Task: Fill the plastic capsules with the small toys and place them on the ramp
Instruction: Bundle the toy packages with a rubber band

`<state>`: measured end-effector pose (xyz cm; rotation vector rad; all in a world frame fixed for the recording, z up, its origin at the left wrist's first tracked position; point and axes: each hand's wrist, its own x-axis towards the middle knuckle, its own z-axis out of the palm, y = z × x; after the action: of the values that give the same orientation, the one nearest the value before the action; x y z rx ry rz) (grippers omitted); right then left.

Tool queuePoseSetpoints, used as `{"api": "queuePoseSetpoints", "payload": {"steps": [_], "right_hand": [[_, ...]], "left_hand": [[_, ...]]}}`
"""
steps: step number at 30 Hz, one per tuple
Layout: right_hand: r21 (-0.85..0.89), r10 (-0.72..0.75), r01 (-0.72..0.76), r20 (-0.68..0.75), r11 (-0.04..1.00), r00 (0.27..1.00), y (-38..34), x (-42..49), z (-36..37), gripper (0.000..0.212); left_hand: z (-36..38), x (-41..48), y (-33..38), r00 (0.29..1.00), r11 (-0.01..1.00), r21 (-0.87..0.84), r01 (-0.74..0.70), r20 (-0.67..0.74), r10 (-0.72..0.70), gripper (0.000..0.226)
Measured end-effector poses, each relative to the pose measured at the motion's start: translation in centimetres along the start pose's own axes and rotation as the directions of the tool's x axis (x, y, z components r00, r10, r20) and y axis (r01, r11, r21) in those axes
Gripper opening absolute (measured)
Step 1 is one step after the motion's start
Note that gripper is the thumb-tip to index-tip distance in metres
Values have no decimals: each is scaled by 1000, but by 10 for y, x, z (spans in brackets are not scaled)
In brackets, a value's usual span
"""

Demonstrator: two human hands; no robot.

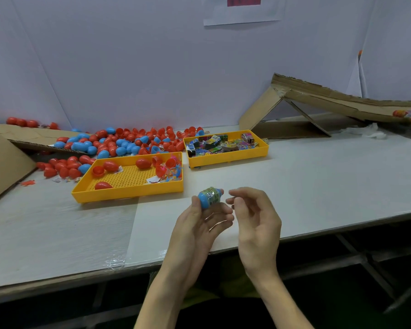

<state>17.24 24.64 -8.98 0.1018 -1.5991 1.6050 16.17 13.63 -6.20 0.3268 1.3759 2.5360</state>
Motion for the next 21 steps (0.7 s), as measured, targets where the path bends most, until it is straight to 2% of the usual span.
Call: {"api": "queuePoseSetpoints", "payload": {"steps": [4,6,10,12,16,21], "right_hand": [[-48,17,-11,126,999,992,-6,2,1,27],[-82,15,-1,170,997,985,-6,1,2,28],[-85,-31,43,140,995,990,-3,1,0,24],[-71,-51,59,116,996,992,-3,1,0,22],[-52,-75,81,105,995,992,-2,2,0,20],[-19,-60,64,130,998,990,-4,3,-1,21]], "left_hand": [[-1,0,1,998,997,-64,48,52,-45,50],[-1,-1,1,997,996,-73,58,60,-53,47],[3,0,0,999,998,-46,50,-11,-51,45],[4,2,-1,998,1000,3,21,-66,-21,42],[4,-1,-4,990,994,24,-103,-90,105,33],[6,-4,-7,961,977,67,-201,-180,210,20]]}}
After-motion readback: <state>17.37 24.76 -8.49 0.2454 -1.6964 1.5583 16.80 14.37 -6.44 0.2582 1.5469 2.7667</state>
